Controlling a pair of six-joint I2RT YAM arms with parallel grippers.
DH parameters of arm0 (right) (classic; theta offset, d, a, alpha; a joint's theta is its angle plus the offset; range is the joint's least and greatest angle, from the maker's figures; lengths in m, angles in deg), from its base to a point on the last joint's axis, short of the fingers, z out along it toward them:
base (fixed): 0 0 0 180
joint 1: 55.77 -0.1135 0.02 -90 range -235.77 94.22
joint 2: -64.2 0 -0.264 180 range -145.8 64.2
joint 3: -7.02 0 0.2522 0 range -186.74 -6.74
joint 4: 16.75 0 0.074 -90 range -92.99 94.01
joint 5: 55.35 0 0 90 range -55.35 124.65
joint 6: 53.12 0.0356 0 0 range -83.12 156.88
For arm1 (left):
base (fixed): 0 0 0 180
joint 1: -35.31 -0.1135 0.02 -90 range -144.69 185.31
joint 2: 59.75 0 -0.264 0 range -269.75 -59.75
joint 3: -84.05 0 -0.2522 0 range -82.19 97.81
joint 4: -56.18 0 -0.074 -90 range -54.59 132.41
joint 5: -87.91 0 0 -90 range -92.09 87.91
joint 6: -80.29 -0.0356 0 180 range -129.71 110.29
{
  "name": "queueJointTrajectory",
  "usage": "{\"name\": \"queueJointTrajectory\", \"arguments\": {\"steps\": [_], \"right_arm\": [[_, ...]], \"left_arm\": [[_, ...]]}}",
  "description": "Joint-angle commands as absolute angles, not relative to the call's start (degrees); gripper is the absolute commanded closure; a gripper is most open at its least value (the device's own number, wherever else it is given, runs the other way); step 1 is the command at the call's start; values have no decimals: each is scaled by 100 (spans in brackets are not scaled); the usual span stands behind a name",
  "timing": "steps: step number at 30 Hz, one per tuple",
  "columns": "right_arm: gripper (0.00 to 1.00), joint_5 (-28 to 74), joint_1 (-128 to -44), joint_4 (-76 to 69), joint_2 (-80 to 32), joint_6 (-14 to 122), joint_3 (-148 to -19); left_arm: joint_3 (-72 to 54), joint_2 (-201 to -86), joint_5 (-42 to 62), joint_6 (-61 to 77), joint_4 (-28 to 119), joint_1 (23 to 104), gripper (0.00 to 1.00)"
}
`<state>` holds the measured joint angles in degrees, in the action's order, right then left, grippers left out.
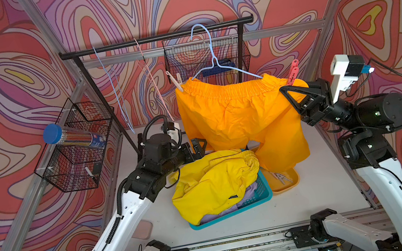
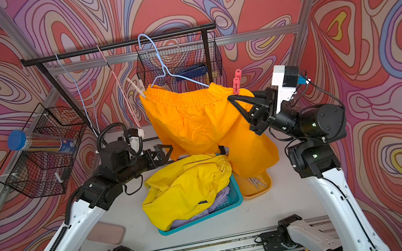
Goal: Remove the clothespins securing shorts to the hanger
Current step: Remove the clothespin from the hanger.
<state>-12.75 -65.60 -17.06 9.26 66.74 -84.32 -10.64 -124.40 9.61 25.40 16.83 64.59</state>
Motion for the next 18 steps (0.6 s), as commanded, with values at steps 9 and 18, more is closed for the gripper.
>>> {"name": "queueJointTrajectory", "arguments": {"steps": [9, 18], "right_arm": [[100, -1308, -6598, -3630, 1671, 8924, -6989], [100, -1264, -6873, -3642, 1990, 9127, -5922]], "left_arm": [[470, -13222, 1116, 2490, 1499, 6468, 0], [636, -13198, 1059, 2475, 1452, 6471, 0]]}}
